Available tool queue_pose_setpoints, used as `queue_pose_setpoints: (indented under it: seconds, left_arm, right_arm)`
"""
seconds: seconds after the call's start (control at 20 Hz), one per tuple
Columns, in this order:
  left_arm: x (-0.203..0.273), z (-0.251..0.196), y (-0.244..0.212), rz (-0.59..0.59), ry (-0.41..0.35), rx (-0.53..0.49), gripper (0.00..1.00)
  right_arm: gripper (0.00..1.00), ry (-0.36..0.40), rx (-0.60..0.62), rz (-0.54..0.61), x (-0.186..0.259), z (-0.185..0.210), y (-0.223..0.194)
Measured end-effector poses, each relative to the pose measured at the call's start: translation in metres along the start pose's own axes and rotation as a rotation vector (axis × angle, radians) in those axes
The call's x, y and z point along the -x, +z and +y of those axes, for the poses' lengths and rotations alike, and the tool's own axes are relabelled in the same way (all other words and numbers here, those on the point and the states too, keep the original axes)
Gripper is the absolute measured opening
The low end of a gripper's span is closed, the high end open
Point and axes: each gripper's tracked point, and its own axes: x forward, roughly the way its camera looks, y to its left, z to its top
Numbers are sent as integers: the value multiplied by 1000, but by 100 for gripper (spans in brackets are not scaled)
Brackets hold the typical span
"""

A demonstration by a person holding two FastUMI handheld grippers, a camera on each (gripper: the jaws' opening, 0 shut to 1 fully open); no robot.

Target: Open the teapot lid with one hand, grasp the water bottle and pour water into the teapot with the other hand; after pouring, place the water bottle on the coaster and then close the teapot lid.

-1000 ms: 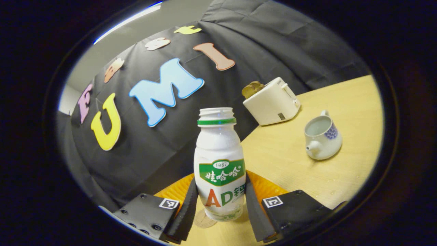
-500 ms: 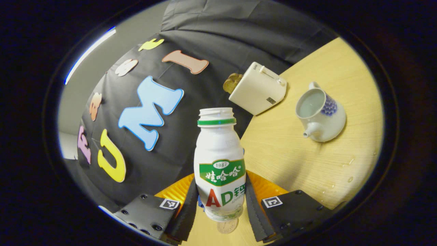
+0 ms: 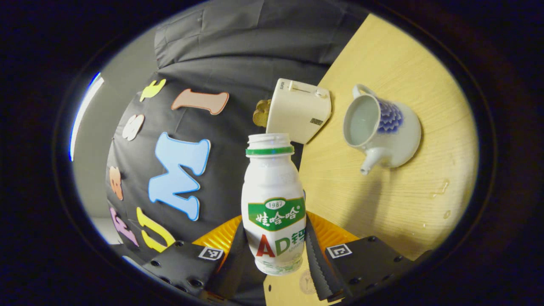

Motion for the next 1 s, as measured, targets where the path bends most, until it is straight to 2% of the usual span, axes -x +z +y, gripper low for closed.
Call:
queue_pose_setpoints:
  seconds: [0.3,0.55,0.6,0.65,0.8,0.85,1.0]
  left_arm:
    - [-4,0,10,-5,-4,-154,79]
    - [0,2,12,-7,-8,-218,79]
    - [0,3,12,-5,-6,-234,74]
    - [0,4,12,-7,-3,-252,78]
    - [0,6,11,-3,-5,-282,79]
    - [0,6,12,-3,-5,-283,74]
    - [0,8,13,-2,4,-318,74]
  right_arm:
    - [4,2,-2,0,2,1,0]
    - [4,5,-3,7,3,2,-1]
    - [4,4,-2,8,3,2,-1]
    - [4,5,-2,10,3,2,-1]
    - [4,8,-2,7,4,3,-1]
    - [4,8,-1,5,4,3,0]
    - [4,11,3,5,4,5,0]
